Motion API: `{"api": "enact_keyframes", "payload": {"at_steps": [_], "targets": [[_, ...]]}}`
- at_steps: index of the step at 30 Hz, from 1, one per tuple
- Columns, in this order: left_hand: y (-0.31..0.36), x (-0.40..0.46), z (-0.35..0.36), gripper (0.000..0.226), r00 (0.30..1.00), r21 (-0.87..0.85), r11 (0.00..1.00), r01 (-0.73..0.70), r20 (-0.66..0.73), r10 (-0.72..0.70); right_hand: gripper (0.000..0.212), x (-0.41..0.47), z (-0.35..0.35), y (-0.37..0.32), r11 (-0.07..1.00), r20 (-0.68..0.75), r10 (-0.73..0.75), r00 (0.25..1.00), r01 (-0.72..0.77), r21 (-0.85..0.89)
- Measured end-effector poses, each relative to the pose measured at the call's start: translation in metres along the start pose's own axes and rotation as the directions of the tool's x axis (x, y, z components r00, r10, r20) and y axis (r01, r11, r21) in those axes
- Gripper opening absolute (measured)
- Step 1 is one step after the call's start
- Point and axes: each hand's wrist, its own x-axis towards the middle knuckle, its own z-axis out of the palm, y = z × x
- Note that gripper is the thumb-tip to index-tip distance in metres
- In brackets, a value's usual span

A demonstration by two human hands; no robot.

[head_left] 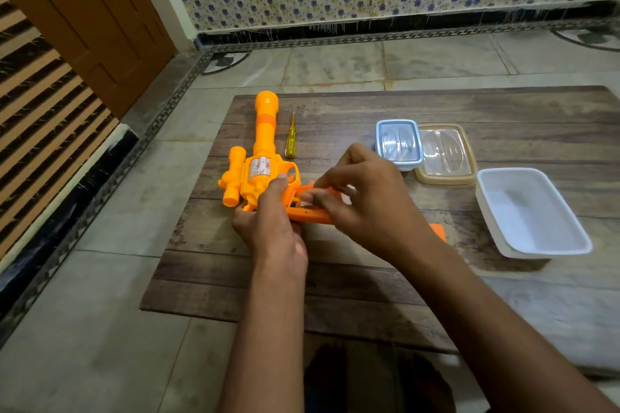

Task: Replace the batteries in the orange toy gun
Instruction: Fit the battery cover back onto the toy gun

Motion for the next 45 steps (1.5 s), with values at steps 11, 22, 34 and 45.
{"api": "enact_keyframes", "payload": {"at_steps": [11,22,34,45], "targets": [[0.000,-0.001,0.002,0.050,0.999,-0.013,0.999,-0.040,-0.003,0.040,0.051,0.005,-0.013,0.004,0.775,0.261,0.569,0.780,-0.615,0.145],[-0.002,-0.006,0.004,0.055,0.997,0.012,0.997,-0.078,-0.011,0.078,0.044,0.006,0.010,0.009,0.684,0.225,0.653,0.723,-0.691,0.235],[0.004,-0.001,-0.001,0.055,1.000,0.036,0.999,-0.014,0.007,0.014,0.024,0.009,-0.025,0.017,0.398,0.325,0.632,0.703,-0.655,0.642],[0.002,-0.009,0.002,0.063,0.999,0.104,0.994,-0.029,-0.036,0.032,0.020,0.006,-0.016,0.021,0.790,0.053,0.227,0.972,-0.216,0.575]]}}
